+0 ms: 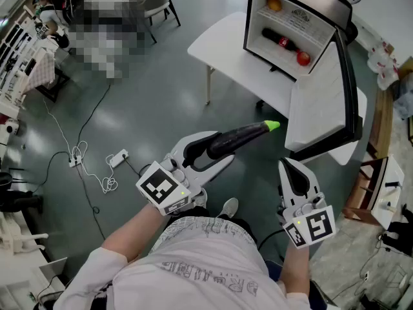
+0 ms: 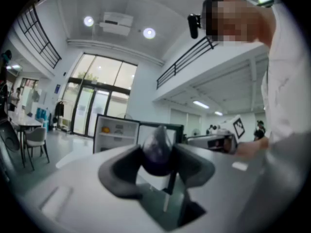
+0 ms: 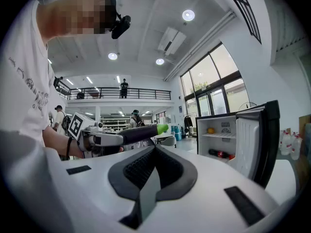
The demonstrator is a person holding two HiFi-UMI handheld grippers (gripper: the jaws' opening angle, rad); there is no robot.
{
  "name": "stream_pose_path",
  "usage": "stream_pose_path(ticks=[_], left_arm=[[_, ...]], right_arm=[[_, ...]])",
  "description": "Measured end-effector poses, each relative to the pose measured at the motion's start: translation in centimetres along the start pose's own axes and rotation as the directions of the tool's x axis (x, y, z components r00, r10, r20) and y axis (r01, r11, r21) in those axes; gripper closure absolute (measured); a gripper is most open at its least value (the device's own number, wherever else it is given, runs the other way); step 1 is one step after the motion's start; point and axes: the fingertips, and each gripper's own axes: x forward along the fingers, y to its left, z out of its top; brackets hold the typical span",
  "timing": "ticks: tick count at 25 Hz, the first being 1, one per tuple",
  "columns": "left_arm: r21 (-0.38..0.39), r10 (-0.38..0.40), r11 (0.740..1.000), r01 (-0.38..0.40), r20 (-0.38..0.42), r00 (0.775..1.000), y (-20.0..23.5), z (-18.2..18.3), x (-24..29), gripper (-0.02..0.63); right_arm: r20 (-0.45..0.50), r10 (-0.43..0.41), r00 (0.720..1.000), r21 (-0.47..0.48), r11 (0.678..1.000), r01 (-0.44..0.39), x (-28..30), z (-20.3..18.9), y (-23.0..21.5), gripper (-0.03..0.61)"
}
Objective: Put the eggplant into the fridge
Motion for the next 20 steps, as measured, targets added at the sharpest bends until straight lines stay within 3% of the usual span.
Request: stream_pose_path(ticks=[20], left_arm=[[-0.002, 0.032, 0.999, -0.032, -0.005, 0.999, -1.3, -0.9, 2.4, 0.400]], right_arm=[[0.035, 0.005, 0.999, 0.020, 1.000, -0.006, -1.8, 0.0, -2.4, 0.575]])
